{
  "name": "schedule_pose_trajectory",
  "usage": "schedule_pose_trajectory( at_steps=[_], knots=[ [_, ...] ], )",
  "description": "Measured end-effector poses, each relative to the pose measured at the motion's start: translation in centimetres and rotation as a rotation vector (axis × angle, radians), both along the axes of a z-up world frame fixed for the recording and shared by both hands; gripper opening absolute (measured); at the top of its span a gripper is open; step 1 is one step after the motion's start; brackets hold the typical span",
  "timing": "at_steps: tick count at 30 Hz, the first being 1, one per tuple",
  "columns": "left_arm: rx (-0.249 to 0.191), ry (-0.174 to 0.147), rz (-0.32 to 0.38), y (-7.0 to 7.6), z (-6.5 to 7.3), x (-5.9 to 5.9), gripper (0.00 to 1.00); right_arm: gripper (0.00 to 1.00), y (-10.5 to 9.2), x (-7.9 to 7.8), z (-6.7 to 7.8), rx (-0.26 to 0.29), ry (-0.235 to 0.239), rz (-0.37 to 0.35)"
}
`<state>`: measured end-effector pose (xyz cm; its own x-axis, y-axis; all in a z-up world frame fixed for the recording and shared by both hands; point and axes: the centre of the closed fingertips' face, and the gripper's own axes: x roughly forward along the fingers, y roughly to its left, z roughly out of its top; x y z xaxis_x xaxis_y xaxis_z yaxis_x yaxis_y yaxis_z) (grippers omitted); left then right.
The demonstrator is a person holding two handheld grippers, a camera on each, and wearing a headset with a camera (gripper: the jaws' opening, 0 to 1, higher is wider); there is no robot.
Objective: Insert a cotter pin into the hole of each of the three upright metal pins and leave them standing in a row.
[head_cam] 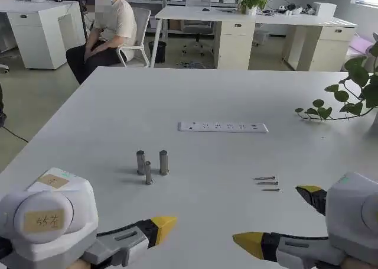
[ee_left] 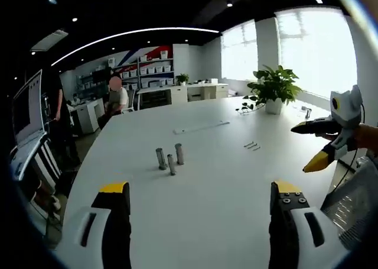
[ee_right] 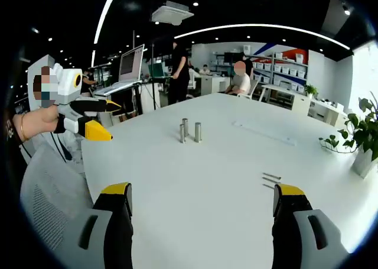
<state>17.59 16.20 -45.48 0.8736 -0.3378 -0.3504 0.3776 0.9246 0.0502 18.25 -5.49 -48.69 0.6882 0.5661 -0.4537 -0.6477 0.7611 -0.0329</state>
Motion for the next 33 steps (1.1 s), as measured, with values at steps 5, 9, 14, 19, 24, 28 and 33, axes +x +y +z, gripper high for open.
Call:
schedule_pose_trajectory(
  at_steps=[5, 9, 14, 19, 24, 28, 33],
  knots=[
    [-0.006, -0.026, -0.007, -0.1, 0.5, -0.1, 0.88, 0.99, 0.0, -0.1, 0.0, -0.001, 0.003, 0.002],
    [0.000, -0.019, -0.006, -0.1, 0.3, -0.1, 0.88, 0.99, 0.0, -0.1, 0.0, 0.003, 0.005, 0.001],
    [-0.013, -0.007, -0.014, -0.3, 0.2, -0.2, 0.88, 0.99, 0.1, -0.3, 0.2, 0.004, -0.003, 0.003],
    [-0.013, 0.024, -0.012, -0.3, -0.4, -0.5, 0.90, 0.99, 0.2, -0.2, 0.3, 0.003, -0.009, 0.008],
    [-0.019, 0.036, 0.003, 0.0, -0.4, -0.4, 0.90, 0.99, 0.2, -0.2, 0.5, 0.009, -0.014, 0.008],
    [-0.007, 0.028, 0.017, 0.4, -0.3, -0.3, 0.90, 0.99, 0.2, -0.3, 0.5, 0.006, -0.016, 0.010],
    [0.001, 0.025, 0.018, 0.6, -0.3, -0.2, 0.89, 0.99, 0.2, -0.2, 0.3, 0.001, -0.012, 0.013]
  ],
)
